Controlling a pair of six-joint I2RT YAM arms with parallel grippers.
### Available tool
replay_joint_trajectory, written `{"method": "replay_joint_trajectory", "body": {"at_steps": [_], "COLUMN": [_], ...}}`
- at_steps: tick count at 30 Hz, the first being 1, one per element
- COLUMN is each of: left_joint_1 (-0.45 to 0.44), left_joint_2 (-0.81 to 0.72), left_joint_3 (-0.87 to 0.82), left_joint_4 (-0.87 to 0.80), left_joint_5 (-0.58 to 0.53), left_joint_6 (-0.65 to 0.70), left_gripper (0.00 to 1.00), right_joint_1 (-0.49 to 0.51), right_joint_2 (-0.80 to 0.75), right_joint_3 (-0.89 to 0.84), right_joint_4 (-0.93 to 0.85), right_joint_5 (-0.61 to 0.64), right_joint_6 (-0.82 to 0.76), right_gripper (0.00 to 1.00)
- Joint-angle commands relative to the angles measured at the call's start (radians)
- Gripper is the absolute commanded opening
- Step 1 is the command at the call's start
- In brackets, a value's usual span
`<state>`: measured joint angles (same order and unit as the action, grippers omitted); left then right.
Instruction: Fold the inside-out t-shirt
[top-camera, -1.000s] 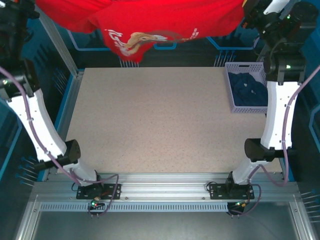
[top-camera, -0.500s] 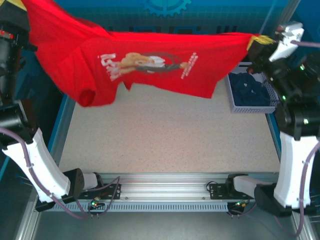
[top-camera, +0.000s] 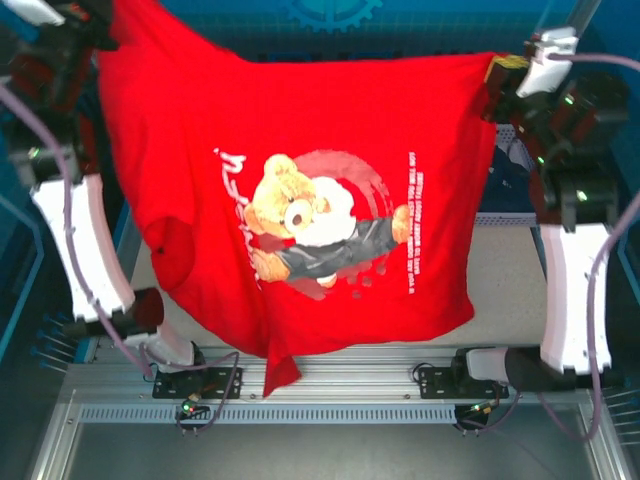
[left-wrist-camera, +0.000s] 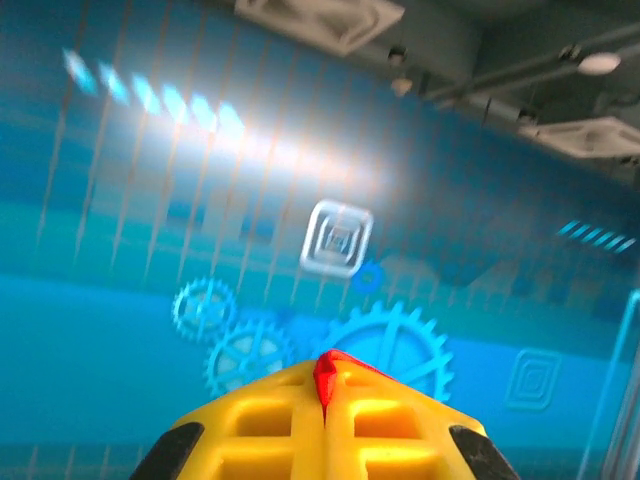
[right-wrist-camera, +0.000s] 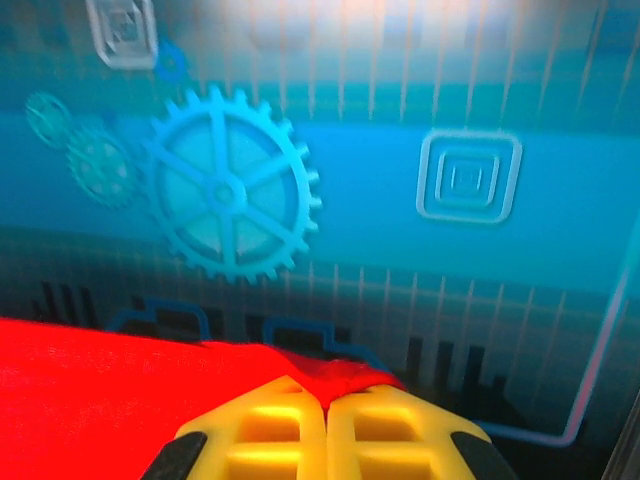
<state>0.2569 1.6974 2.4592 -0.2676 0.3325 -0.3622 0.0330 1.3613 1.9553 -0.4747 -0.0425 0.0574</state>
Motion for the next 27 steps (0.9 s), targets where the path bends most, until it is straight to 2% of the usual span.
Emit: {"method": "replay_joint_trajectory", "body": {"at_steps": [1,6,8,10,12,14,16,18,20,22,24,27], "left_joint_1": [-0.052,-0.103,-0.111,-0.121,-0.136,-0.149,-0.154,-0.155,-0.156,-0.16,-0.163,-0.183], "left_joint_2": [0.19,0.506,0.636,0.779,0.872,0.877,0.816,0.721,0.603,0.461,0.327,0.142], "left_joint_3": [0.065,0.187,0.233,0.31,0.39,0.371,0.263,0.111,-0.076,-0.32,-0.529,-0.846], "left_joint_4": [-0.038,-0.016,0.009,0.024,0.008,0.004,0.008,0.024,0.052,0.126,0.169,0.218], "left_joint_5": [-0.074,-0.115,-0.14,-0.153,-0.161,-0.166,-0.166,-0.159,-0.154,-0.149,-0.141,-0.108], "left_joint_6": [0.083,0.098,0.086,0.072,0.068,0.072,0.045,-0.003,-0.049,-0.103,-0.163,-0.261], "left_gripper": [0.0,0.01,0.05,0.24,0.41,0.57,0.63,0.66,0.69,0.7,0.71,0.72], "right_joint_1": [0.007,0.01,0.016,0.023,0.025,0.027,0.033,0.047,0.074,0.127,0.162,0.167], "right_joint_2": [0.147,0.448,0.608,0.821,1.044,1.215,1.277,1.227,1.112,0.898,0.707,0.557], "right_joint_3": [0.019,0.106,0.197,0.386,0.704,1.023,1.169,1.105,0.892,0.464,0.106,-0.164], "right_joint_4": [0.048,0.087,0.075,0.014,-0.143,-0.323,-0.465,-0.569,-0.601,-0.454,-0.296,-0.257], "right_joint_5": [0.068,0.089,0.103,0.138,0.153,0.137,0.122,0.116,0.129,0.16,0.152,0.026], "right_joint_6": [-0.019,-0.006,-0.005,-0.005,0.003,0.006,0.017,0.03,0.026,0.002,0.01,0.07], "right_gripper": [0.0,0.0,0.09,0.26,0.33,0.37,0.4,0.41,0.41,0.43,0.47,0.53]}}
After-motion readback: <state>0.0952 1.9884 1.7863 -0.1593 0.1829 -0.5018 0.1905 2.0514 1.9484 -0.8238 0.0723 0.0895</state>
